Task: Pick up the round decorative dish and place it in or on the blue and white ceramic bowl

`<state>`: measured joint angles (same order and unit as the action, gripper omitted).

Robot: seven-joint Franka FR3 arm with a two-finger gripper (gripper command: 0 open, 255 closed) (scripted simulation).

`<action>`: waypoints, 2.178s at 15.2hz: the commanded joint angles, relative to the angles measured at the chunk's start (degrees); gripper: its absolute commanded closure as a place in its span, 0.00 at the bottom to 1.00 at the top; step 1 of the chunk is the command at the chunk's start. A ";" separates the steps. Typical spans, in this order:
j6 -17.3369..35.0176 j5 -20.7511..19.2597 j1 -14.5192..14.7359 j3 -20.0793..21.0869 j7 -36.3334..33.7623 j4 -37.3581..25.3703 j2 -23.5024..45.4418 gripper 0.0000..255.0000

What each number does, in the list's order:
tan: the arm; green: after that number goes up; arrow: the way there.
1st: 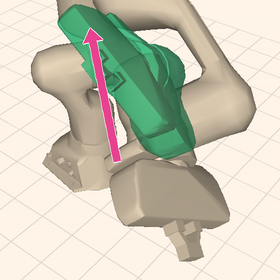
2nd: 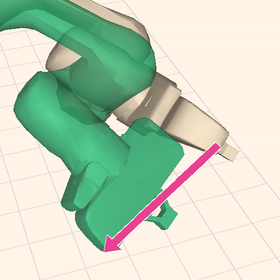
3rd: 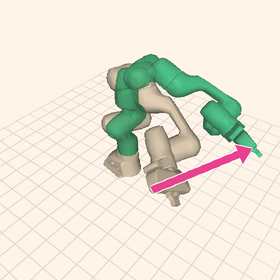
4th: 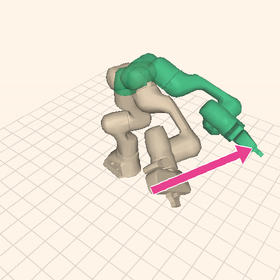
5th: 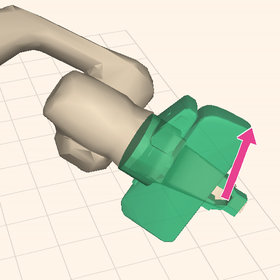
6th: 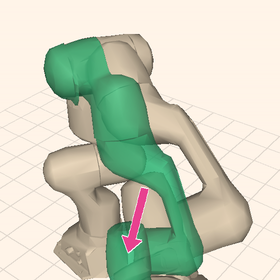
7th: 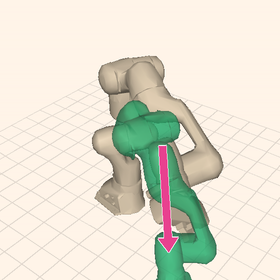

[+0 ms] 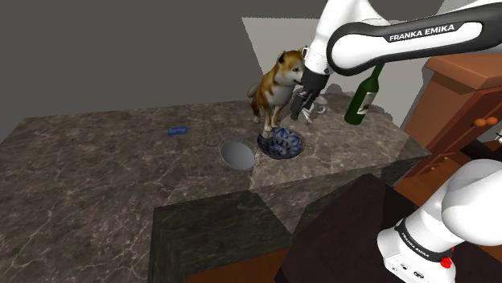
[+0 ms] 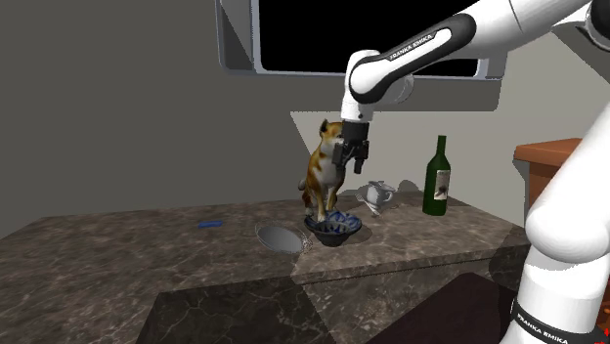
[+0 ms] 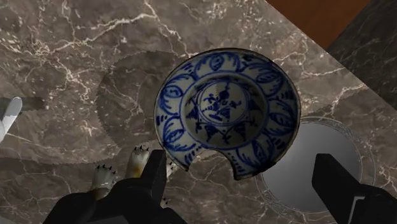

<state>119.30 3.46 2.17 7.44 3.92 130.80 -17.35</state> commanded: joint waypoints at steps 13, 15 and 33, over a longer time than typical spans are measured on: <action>14.26 -6.89 2.97 3.65 -3.51 -16.09 29.53 0.00; 15.13 -8.23 3.79 3.67 -4.06 -19.60 33.86 0.00; 19.84 -10.49 5.08 2.97 -5.18 -22.76 41.77 1.00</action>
<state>139.13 -7.03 7.25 10.42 -1.27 108.04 24.42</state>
